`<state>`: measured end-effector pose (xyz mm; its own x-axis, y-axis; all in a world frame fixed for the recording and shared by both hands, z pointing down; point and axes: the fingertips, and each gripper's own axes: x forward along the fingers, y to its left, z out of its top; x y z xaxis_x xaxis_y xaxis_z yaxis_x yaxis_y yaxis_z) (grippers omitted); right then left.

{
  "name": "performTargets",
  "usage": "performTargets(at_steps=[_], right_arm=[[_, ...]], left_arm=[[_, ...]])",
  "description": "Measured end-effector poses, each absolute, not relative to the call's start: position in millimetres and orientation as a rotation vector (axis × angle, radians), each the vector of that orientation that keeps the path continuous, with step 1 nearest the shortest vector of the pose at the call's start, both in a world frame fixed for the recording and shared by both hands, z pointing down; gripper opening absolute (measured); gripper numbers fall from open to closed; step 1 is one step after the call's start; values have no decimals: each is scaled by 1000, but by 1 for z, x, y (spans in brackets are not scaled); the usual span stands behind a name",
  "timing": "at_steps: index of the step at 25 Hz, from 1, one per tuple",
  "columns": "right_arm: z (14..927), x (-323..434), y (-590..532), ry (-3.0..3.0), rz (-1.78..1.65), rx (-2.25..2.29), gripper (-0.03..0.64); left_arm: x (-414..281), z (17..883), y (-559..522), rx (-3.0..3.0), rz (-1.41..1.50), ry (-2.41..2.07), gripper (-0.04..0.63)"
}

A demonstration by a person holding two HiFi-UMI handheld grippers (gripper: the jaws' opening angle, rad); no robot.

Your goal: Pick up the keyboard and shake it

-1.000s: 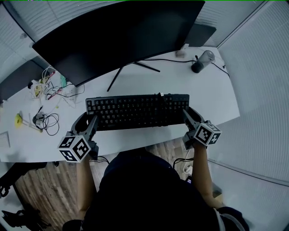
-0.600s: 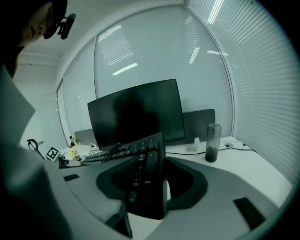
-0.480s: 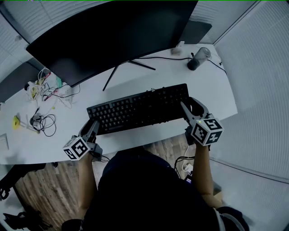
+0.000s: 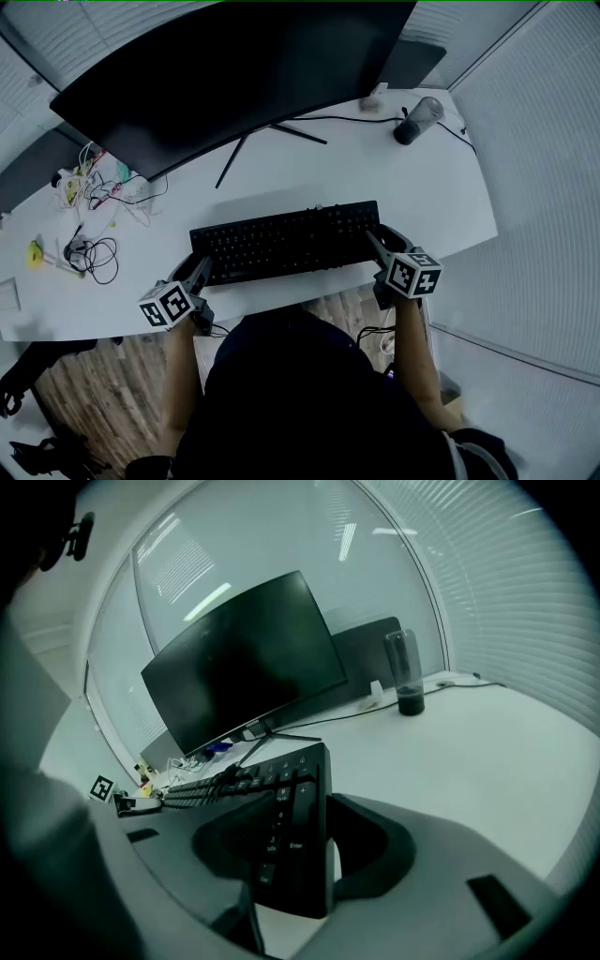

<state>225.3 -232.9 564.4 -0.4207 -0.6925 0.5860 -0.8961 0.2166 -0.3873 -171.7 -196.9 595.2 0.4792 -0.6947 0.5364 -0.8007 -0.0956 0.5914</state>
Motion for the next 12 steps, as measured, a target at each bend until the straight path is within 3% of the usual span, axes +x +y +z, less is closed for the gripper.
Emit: performTargets(at_steps=[12], right_arm=[[637,225,-224,-2095,1203,1483,199]], left_arm=[[-174,641,-205,1777,268,-1238,215]])
